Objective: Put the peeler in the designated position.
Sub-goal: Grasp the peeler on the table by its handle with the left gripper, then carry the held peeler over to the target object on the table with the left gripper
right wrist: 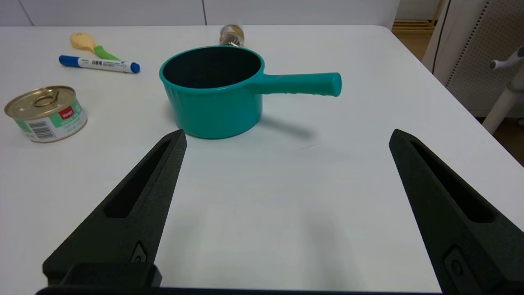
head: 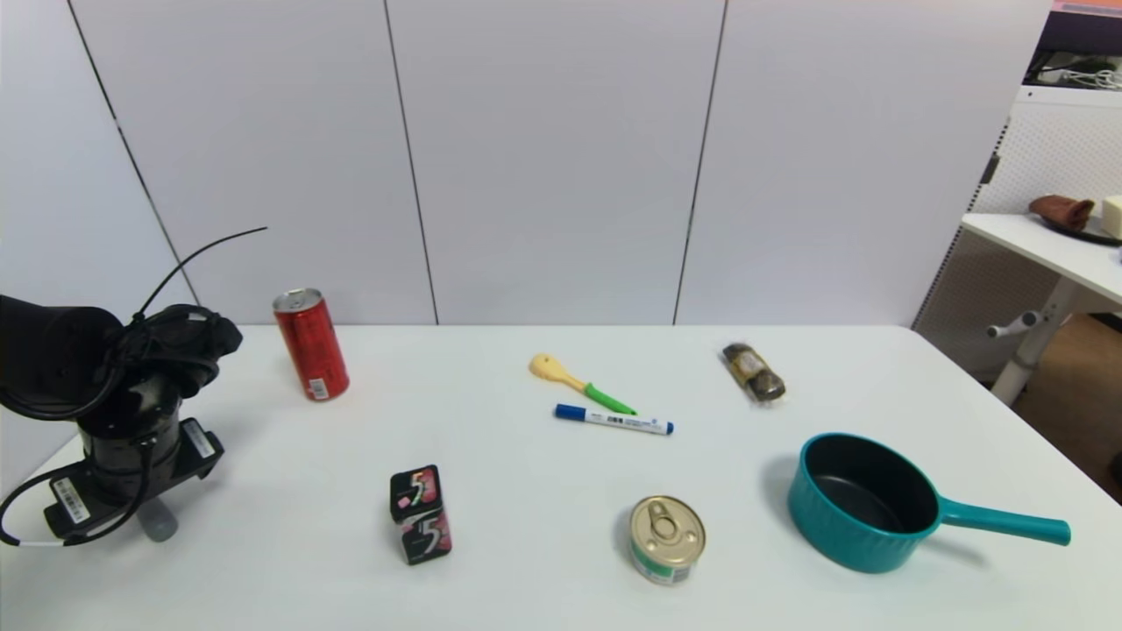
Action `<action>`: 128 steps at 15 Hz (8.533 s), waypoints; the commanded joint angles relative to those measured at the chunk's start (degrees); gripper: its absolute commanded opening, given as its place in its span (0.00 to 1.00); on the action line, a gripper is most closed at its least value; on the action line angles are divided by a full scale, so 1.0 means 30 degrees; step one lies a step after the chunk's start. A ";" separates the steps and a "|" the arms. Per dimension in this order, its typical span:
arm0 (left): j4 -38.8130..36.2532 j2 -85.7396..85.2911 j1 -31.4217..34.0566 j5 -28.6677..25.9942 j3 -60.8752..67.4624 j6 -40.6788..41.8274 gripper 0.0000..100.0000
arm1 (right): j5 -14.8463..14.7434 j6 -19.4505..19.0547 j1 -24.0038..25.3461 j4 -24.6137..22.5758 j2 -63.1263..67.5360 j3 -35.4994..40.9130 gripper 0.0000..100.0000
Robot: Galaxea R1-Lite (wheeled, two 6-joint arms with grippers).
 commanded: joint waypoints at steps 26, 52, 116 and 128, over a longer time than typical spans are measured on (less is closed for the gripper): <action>-0.2897 -0.0116 0.0331 -0.0176 0.2374 -0.0929 1.00 | 0.0003 -0.0003 0.0000 0.0002 0.0024 0.0001 1.00; -0.3600 -0.1581 0.3554 -0.6504 -1.2275 2.4676 0.00 | 0.0003 -0.0003 0.0000 0.0002 -0.0005 0.0001 1.00; -0.2340 0.9932 0.4227 -1.9688 -1.8281 4.6766 0.00 | 0.0003 -0.0003 0.0000 0.0002 -0.0005 0.0001 1.00; -0.2457 0.9493 0.4198 -1.9717 -1.8427 4.6121 0.00 | 0.0003 -0.0003 0.0000 0.0002 -0.0005 0.0001 1.00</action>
